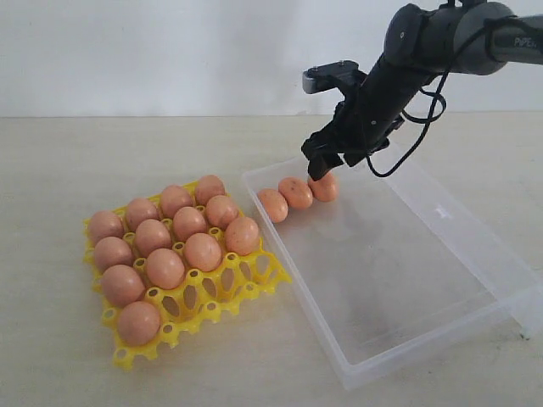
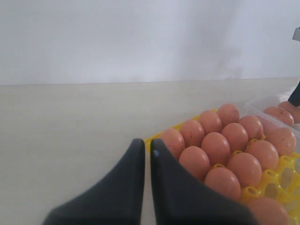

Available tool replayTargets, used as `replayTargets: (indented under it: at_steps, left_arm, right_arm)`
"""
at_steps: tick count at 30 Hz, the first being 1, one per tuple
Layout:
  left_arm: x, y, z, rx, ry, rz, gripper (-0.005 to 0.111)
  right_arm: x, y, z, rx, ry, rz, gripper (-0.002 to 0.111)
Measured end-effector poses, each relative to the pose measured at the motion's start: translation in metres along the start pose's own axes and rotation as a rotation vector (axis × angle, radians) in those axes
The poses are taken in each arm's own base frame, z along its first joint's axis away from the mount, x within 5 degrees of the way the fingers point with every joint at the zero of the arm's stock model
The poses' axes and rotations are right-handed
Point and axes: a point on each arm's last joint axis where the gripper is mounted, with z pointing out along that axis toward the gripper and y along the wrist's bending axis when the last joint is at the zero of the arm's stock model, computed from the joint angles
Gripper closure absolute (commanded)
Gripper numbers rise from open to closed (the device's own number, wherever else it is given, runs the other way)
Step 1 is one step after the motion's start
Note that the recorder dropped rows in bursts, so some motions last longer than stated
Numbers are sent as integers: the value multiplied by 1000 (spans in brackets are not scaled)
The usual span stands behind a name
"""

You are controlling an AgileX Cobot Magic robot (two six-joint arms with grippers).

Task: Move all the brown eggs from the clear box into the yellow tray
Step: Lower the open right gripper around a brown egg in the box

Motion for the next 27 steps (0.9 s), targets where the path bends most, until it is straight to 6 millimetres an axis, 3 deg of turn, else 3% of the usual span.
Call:
replayTargets:
  at_steps: [7,14,18,23,27]
  left_arm:
    - [0,0,0,0,0,0,103]
    - [0,0,0,0,0,0,103]
    - [0,0,0,0,0,0,103]
    - [0,0,0,0,0,0,103]
    - [0,0,0,0,0,0,103]
  right_arm:
    - [-4,-2,3,18,-44,45,45]
    - [7,-6,32,-4,8,123,46]
    - [6,-8,36,4,-14,141,68]
    - [5,-8,37,6,-26,150,109]
    - [5,-8,37,6,-26,150,108]
